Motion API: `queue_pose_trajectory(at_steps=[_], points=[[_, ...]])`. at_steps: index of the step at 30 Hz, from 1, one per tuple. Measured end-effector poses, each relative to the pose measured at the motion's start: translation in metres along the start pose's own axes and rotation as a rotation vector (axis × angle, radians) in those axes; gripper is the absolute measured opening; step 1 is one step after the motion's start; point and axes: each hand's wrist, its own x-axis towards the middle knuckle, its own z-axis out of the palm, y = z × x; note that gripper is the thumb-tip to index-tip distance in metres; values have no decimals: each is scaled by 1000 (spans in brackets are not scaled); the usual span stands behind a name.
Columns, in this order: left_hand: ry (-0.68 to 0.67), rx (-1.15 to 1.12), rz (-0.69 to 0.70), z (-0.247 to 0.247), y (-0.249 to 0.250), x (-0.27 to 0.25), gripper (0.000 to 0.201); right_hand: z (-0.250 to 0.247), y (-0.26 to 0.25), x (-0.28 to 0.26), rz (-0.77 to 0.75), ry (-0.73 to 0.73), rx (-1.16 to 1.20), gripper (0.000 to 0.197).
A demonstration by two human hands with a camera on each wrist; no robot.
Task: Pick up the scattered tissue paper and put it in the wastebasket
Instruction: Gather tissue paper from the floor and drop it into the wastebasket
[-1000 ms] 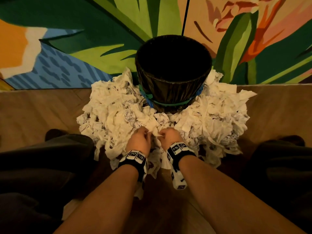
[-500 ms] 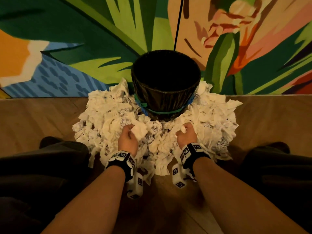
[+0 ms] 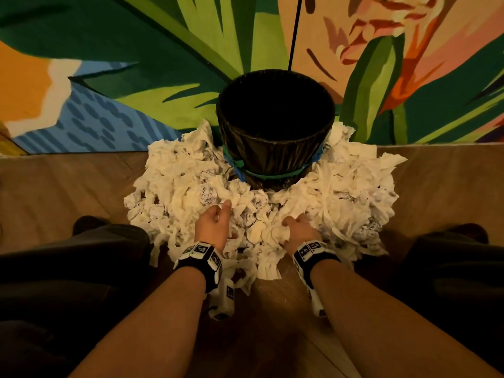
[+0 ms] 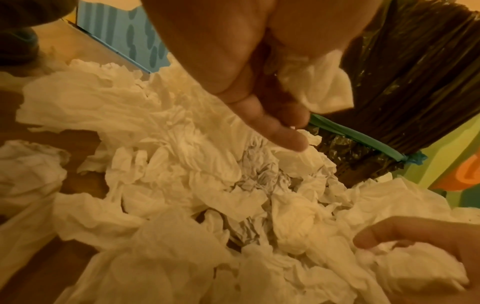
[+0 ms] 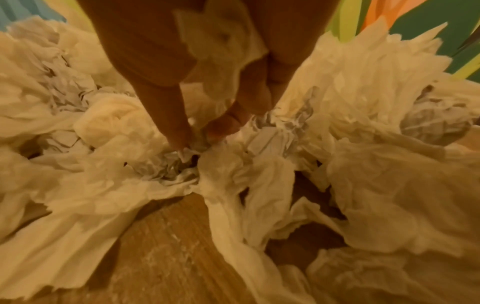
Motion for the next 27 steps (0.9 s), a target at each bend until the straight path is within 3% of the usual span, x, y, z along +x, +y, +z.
queue_pose_trajectory(at_steps=[4, 7, 10, 13, 16, 18, 21, 23, 25, 27], points=[[-108, -101, -34, 6, -3, -3, 35, 3, 5, -3, 2, -15, 10, 60], [-143, 207, 143, 13, -6, -6, 27, 7, 12, -6, 4, 55, 110, 65], [-282, 484, 166, 27, -5, -12, 16, 2, 19, -11, 37, 175, 315, 49], [-397, 615, 94, 42, -4, -13, 45, -8, 23, -17, 39, 264, 454, 33], [-403, 680, 41, 56, -4, -11, 51, -18, 23, -23, 7, 283, 512, 17], [-393, 754, 29, 60, -6, -10, 42, -24, 21, -22, -7, 278, 521, 25], [-372, 768, 65, 62, -7, -11, 29, -33, 21, -20, 8, 278, 646, 57], [-351, 702, 94, 58, -6, -14, 31, -40, 17, -20, 45, 280, 808, 79], [-296, 628, 135, 52, -3, -14, 38, -49, 11, -19, 68, 334, 934, 79], [-231, 581, 182, 45, 4, -12, 36, -59, 5, -17, 48, 403, 967, 67]])
